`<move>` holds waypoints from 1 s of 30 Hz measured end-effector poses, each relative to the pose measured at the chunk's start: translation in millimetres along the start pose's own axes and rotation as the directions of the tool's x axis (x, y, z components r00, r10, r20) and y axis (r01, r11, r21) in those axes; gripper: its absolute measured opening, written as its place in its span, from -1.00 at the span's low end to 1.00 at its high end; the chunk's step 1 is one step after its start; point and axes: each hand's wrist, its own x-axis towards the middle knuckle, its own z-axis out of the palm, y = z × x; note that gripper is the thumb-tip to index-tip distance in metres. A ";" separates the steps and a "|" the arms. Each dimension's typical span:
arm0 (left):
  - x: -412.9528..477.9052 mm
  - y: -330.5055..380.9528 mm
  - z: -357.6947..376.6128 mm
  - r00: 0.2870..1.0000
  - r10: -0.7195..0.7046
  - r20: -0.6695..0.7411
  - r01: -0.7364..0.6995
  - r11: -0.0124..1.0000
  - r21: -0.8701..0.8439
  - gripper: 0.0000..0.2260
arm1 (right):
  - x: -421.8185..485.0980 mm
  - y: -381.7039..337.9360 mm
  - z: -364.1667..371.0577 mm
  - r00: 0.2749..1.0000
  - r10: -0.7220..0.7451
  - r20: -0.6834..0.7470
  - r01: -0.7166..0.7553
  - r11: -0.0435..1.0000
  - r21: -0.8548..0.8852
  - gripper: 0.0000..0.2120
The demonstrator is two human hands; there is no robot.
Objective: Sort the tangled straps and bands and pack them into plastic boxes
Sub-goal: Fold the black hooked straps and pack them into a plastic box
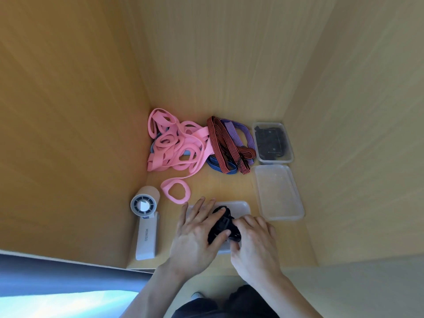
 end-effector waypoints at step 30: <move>15.7 11.2 18.3 0.978 -0.026 0.205 -0.044 0.943 0.330 -0.35 | 24.7 91.0 0.9 0.977 0.195 -0.087 -0.189 0.980 0.069 -0.88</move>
